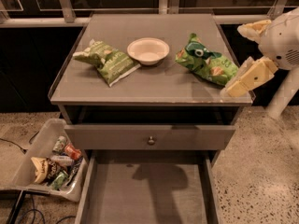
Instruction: Place green rice chip bag into middle drawer
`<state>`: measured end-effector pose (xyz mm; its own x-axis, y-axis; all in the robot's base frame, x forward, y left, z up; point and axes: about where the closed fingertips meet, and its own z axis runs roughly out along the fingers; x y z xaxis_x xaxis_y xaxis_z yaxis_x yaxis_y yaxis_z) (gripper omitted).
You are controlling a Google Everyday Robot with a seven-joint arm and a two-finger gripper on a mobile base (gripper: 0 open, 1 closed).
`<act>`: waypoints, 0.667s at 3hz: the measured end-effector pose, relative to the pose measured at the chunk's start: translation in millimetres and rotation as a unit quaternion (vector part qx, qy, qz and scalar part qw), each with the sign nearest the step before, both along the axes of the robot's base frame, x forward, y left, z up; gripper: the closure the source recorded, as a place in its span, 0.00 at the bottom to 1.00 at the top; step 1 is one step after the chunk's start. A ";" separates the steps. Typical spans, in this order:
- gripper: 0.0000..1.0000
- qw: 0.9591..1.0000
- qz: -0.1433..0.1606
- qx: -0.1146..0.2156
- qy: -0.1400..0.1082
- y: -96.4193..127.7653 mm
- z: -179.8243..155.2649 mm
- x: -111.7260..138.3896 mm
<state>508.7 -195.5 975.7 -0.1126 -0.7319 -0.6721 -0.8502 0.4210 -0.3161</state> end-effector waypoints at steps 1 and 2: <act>0.00 1.000 -0.006 -0.005 -0.003 1.6 -3.7 8.7; 0.00 0.999 -0.021 -0.027 -0.025 7.5 -9.7 25.8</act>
Offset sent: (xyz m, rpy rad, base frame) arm 0.0564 0.0050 -0.0139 -0.1182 -0.1423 -0.1155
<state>534.5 -188.0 966.0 -0.1110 -0.7629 -0.6369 -0.8148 0.4368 -0.3812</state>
